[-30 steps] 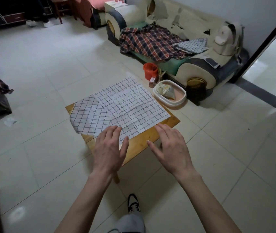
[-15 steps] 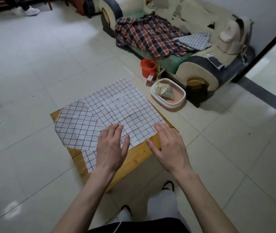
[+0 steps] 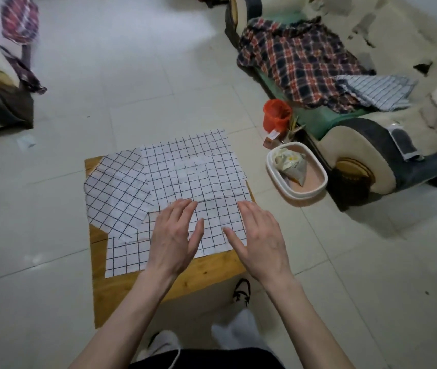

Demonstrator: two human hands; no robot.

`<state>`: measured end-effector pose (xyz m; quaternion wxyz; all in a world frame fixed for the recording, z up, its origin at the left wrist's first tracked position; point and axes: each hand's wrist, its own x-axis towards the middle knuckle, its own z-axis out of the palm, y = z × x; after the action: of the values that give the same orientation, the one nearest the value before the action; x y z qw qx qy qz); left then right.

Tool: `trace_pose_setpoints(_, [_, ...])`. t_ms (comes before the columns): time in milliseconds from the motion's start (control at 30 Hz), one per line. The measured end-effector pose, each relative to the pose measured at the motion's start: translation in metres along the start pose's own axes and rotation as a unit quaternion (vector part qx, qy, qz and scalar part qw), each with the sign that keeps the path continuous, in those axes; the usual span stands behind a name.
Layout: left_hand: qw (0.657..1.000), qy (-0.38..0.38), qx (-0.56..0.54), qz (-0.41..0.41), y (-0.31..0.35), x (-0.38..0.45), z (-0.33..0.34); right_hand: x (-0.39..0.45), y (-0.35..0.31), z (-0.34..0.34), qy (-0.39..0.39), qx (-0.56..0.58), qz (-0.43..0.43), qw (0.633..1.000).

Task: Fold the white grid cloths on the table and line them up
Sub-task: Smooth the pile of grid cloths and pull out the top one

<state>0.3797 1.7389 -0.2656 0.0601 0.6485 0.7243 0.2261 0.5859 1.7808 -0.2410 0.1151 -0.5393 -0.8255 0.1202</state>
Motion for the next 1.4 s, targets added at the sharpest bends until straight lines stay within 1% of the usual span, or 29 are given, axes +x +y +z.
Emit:
trace_pose_setpoints(167, [0.998,0.007,0.019,-0.052,0.020,0.025,0.031,0.038,0.051,0.011,-0.020,0.012,-0.050,0.998])
trace_pose_setpoints(333, [0.996,0.014,0.030,-0.081,0.019,0.045,0.059,0.067,0.081,0.036,-0.034,0.023,-0.069,0.997])
trace_pose_setpoints(600, [0.995,0.003,0.007,-0.101,-0.017,0.071,0.124,0.112,0.109,0.094,-0.065,0.028,-0.077,0.995])
trace_pose_setpoints(700, [0.994,0.015,-0.017,-0.111,-0.036,0.073,0.157,0.126,0.122,0.124,-0.068,0.023,-0.094,0.993])
trace_pose_setpoints(867, [0.993,0.011,-0.026,-0.117,-0.066,0.072,0.212,0.148,0.144,0.188,-0.082,0.005,-0.110,0.991])
trace_pose_setpoints(1133, [0.994,0.000,-0.035,-0.099,-0.115,0.079,0.292,0.184,0.175,0.291,-0.094,-0.026,-0.156,0.983])
trace_pose_setpoints(1267, [0.998,-0.003,-0.016,-0.063,-0.137,0.084,0.322,0.200,0.185,0.327,-0.086,-0.042,-0.179,0.979])
trace_pose_setpoints(1400, [1.000,-0.020,0.008,-0.021,-0.155,0.089,0.345,0.210,0.192,0.349,-0.099,-0.054,-0.173,0.978])
